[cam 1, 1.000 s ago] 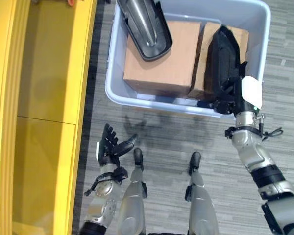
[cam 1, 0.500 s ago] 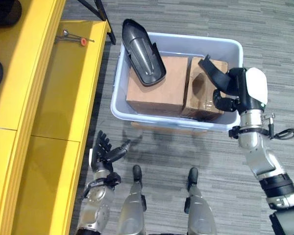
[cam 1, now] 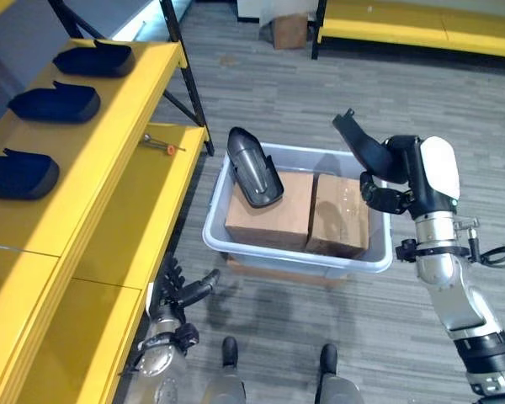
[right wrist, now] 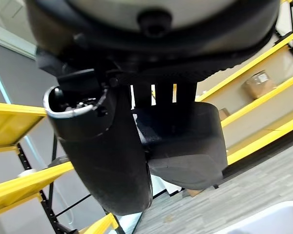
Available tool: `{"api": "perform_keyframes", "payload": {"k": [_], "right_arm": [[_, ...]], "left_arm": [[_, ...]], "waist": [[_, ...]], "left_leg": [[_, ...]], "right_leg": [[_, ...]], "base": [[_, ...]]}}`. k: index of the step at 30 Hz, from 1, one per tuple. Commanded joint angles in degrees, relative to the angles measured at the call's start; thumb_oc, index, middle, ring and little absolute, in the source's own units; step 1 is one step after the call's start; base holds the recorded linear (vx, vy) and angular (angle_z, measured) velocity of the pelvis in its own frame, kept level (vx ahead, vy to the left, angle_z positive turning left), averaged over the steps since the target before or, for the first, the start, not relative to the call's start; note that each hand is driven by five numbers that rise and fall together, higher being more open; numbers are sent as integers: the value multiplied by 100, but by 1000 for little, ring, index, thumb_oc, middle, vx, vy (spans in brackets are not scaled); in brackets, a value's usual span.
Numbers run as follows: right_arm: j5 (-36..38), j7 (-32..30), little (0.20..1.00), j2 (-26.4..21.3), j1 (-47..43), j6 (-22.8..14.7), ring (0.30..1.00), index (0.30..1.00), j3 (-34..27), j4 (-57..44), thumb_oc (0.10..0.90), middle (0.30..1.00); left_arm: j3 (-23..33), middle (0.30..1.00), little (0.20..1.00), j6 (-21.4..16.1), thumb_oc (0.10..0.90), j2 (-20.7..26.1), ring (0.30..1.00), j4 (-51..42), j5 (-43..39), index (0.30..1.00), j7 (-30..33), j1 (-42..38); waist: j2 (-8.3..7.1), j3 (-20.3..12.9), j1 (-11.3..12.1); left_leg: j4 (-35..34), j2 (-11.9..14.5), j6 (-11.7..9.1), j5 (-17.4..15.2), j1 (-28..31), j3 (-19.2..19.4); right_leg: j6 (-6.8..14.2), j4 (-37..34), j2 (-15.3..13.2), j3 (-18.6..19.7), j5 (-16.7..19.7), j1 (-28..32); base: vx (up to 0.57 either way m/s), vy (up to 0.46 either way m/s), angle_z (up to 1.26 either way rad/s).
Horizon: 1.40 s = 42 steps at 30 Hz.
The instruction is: Move parts from the plastic box to the shelf.
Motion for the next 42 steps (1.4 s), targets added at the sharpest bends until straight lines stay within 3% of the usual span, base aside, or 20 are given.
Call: {"api": "perform_keyframes", "payload": {"k": [1, 6, 10, 11, 12, 14, 16, 17, 19, 20, 21, 22, 23, 25, 32, 35, 36, 42], "right_arm": [[-139, -338, 300, -118, -516, -641, 300, 300, -237, -621, 400, 300], [-8, -297, 300, -195, -837, -759, 300, 300, 14, -772, 400, 300], [-96, -463, 300, -434, -1177, -793, 300, 300, 77, -840, 400, 300], [-96, -464, 300, -435, -1180, -793, 300, 300, 78, -839, 400, 300], [-144, -578, 300, -501, -1238, -803, 300, 300, 30, -895, 400, 300], [-251, -620, 300, -632, -1156, -741, 300, 300, -85, -904, 400, 300], [-268, -642, 300, -697, -956, -721, 300, 300, -217, -954, 400, 300], [-268, -639, 300, -696, -944, -721, 300, 300, -228, -961, 400, 300], [-192, -645, 300, -624, -584, -782, 300, 300, -386, -1066, 400, 300], [-191, -639, 300, -620, -561, -783, 300, 300, -406, -1083, 400, 300], [-108, -631, 300, -515, -265, -826, 300, 300, -562, -1208, 400, 300], [-113, -633, 300, -481, -106, -814, 300, 300, -660, -1275, 400, 300], [-139, -638, 300, -342, 292, -769, 300, 300, -1072, -1481, 400, 300], [-153, -624, 300, -255, 390, -757, 300, 300, -1113, -1493, 400, 300], [-451, -615, 300, -92, 341, -735, 300, 300, -1128, -1675, 400, 300], [-649, -585, 300, -5, 240, -652, 300, 300, -1010, -1654, 400, 300], [-783, -576, 300, 28, 126, -610, 300, 300, -930, -1652, 400, 300], [-1061, -612, 300, 104, -7, -559, 300, 300, -808, -1676, 400, 300]], "left_arm": [[133, 1000, 1000, -345, 900, 250, 1000, -25, 221, 1000, -41, -36], [208, 1000, 1000, -307, 900, 42, 1000, 11, 58, 1000, 34, 249], [188, 1000, 1000, -313, 900, -43, 1000, 70, -32, 1000, 93, 281], [188, 1000, 1000, -313, 900, -44, 1000, 71, -32, 1000, 93, 279], [122, 1000, 1000, -331, 900, -39, 1000, 127, -73, 1000, 117, 222], [52, 1000, 1000, -328, 900, -21, 1000, 230, -56, 1000, 73, 158], [4, 1000, 1000, -332, 900, 30, 1000, 268, -39, 1000, 21, 90], [-1, 1000, 1000, -334, 900, 35, 1000, 271, -39, 1000, 20, 90], [-25, 1000, 1000, -370, 900, 75, 1000, 142, 51, 1000, -50, 56], [-32, 1000, 1000, -369, 900, 82, 1000, 133, 54, 1000, -52, 63], [-8, 1000, 1000, -365, 900, 74, 1000, 66, 9, 1000, -53, -38], [-32, 1000, 1000, -356, 900, 95, 1000, 53, -5, 1000, -38, -82], [-95, 1000, 1000, -301, 900, 39, 1000, 22, 104, 1000, -98, -100], [-112, 1000, 1000, -284, 900, 70, 1000, -6, 217, 1000, -138, -105], [34, 1000, 1000, -283, 900, 142, 1000, -74, 351, 1000, -130, -12], [137, 1000, 1000, -277, 900, 98, 1000, -77, 379, 1000, -52, 90], [223, 1000, 1000, -293, 900, 77, 1000, -102, 411, 1000, 5, 150], [303, 1000, 1000, -280, 900, 71, 1000, -111, 495, 1000, 75, 212]], "waist": [[-162, -900, 162], [-72, -979, 348], [55, -698, 524], [57, -697, 510], [119, -563, 588], [161, -519, 575], [123, -486, 485], [116, -485, 493], [50, -532, 382], [47, -504, 390], [45, -609, 213], [75, -651, 140], [156, -832, -40], [189, -895, -3], [-5, -939, 172], [-162, -962, 296], [-281, -962, 417], [-402, -942, 535]], "left_leg": [[87, 299, 84, -670, 518, -142], [156, 664, -126, -258, 384, -328], [535, 784, -269, 313, -80, -648], [540, 783, -270, 314, -90, -664], [371, 823, -376, 704, -298, -720], [53, 822, -415, 1070, -536, -496], [219, 805, -342, 890, -547, -60], [242, 799, -338, 871, -551, -57], [831, 823, -316, 268, -317, 121], [899, 813, -261, 296, -376, 161], [1242, 1026, -292, -80, 94, 592], [1175, 1053, -320, -219, 335, 761], [484, 943, -295, -518, 460, 1110], [368, 774, -222, -616, 500, 1005], [346, 153, 72, -968, 525, 883], [76, -228, 265, -1036, 590, 742], [-10, -477, 387, -1085, 579, 619], [-45, -841, 639, -1193, 602, 411]], "right_leg": [[-201, 1002, 156, -43, -882, -304], [-469, 919, 535, -215, -1082, -117], [-681, 860, 706, -561, -1147, -19], [-681, 857, 707, -575, -1147, -16], [-698, 848, 675, -821, -1162, -38], [-675, 802, 559, -1123, -1132, -105], [-651, 748, 411, -1320, -1040, -175], [-646, 749, 403, -1317, -1042, -171], [-601, 631, 242, -1477, -952, -182], [-636, 632, 216, -1575, -869, -202], [-607, 740, 71, -1877, -917, -235], [-561, 849, -24, -2048, -929, -254], [-331, 905, -287, -2220, -742, -161], [-231, 904, -443, -2234, -599, -112], [138, 757, -1054, -2397, -80, 108], [375, 648, -1320, -2465, 296, 186], [508, 562, -1492, -2476, 608, 213], [535, 846, -1793, -2300, 803, 164]], "base": [[3, -159, 5], [-22, -209, 12], [-88, -171, 22], [-170, -115, 77], [-150, -55, 105], [-173, -25, 136], [-144, -11, 110], [-187, 3, 97], [-124, 14, 78], [-103, 113, 101], [-138, 200, 163], [-50, 429, 164], [15, 444, 188], [47, 394, 157], [18, 244, 4], [-9, 316, 34], [-4, 286, 33], [10, 220, 22]]}}
